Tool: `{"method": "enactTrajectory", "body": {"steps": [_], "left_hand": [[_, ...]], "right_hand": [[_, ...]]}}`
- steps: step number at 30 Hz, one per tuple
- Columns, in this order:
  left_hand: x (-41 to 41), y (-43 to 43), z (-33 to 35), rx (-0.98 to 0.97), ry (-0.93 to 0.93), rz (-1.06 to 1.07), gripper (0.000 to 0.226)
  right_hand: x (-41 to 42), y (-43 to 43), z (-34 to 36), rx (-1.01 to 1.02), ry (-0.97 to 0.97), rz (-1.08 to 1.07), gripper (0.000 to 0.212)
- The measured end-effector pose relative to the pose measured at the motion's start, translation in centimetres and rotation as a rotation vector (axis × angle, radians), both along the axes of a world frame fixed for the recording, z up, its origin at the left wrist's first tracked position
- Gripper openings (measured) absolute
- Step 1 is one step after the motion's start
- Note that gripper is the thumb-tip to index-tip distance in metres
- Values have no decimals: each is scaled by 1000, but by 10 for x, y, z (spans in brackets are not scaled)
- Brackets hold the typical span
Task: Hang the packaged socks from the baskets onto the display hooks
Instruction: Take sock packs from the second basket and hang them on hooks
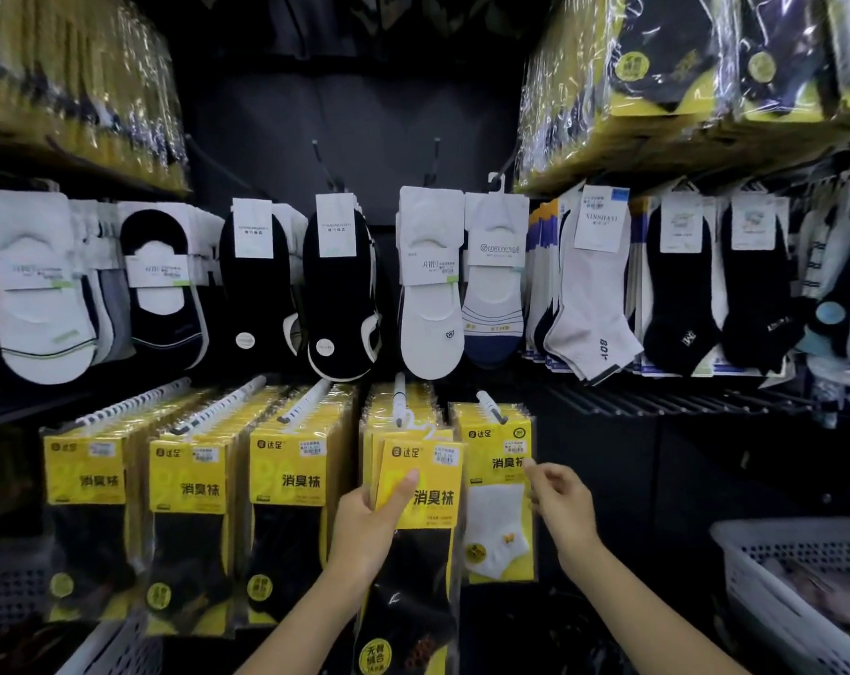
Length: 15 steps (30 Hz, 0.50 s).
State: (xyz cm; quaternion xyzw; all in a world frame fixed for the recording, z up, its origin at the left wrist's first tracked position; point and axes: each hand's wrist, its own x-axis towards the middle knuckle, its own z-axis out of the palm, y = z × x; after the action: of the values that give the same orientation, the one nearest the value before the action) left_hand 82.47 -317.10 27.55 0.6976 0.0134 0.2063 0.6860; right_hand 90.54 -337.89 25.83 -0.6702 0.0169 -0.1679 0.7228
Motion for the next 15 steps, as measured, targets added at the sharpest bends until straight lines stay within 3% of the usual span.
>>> {"method": "enactTrajectory", "body": {"steps": [4,8,15], "left_hand": [[2,-18,-4,-39,30,-17,29],[3,-32,-3,-70,19,-28,37],[8,-15,-7,10,10,1,33]], "right_hand": [[-35,18,15,-29,-49,291,40],[-46,27,20,-52,-78,333,50],[-40,11,13,70,55,309,19]]}}
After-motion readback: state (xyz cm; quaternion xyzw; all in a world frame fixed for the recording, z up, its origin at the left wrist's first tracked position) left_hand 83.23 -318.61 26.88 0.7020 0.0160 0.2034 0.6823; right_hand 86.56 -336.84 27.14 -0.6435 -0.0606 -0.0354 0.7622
